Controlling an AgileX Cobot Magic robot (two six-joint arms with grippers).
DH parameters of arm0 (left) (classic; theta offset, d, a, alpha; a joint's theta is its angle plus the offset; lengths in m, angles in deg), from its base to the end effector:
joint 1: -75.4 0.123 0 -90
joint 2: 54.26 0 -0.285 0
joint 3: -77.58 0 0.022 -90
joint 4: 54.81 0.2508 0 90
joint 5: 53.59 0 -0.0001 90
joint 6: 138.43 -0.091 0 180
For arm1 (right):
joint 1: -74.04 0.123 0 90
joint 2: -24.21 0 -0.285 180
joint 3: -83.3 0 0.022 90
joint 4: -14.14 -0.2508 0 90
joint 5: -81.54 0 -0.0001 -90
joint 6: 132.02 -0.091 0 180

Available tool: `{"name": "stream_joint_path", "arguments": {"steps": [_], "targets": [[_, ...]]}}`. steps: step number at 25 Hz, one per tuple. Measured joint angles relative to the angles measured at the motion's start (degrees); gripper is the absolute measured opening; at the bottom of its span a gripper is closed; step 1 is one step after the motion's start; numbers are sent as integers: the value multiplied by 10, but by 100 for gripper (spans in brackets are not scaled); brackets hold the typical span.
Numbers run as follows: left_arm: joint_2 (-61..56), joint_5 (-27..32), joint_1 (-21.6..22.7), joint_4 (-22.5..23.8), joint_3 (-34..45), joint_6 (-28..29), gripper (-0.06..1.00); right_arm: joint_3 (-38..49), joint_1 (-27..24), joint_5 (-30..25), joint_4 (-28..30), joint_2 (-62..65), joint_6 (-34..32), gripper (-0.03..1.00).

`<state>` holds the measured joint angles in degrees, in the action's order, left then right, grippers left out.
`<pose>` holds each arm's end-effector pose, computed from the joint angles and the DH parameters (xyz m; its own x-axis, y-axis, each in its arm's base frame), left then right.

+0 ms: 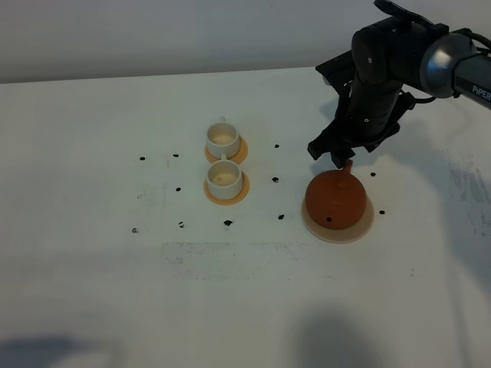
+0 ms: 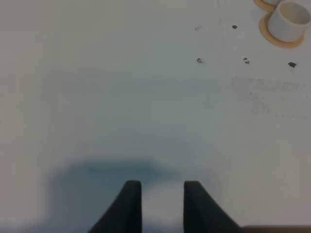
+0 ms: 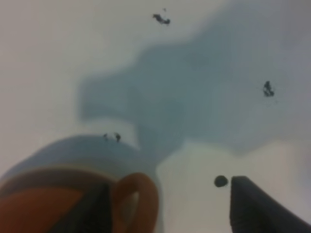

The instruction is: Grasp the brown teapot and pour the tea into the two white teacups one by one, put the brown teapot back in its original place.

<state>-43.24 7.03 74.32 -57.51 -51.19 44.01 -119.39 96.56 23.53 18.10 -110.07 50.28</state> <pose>0.0082 -0.0039 0.2643 -0.5446 -0.0554 -0.8369 0.0176 0.9968 -0.0774 0.4239 0.1700 0.1659 -0.8771 -0.4466 -0.1766 -0.4411 0.8946 -0.0714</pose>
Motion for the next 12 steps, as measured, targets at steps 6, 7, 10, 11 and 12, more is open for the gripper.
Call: {"name": "stream_joint_path", "arguments": {"steps": [6, 7, 10, 11, 12], "targets": [[0, 0, 0, 0, 0, 0, 21, 0, 0, -17, 26, 0, -1, 51], [0, 0, 0, 0, 0, 0, 21, 0, 0, -21, 28, 0, -1, 51], [0, 0, 0, 0, 0, 0, 21, 0, 0, -26, 31, 0, -1, 51], [0, 0, 0, 0, 0, 0, 21, 0, 0, -27, 32, 0, -1, 51], [0, 0, 0, 0, 0, 0, 21, 0, 0, -29, 33, 0, -1, 51]]}}
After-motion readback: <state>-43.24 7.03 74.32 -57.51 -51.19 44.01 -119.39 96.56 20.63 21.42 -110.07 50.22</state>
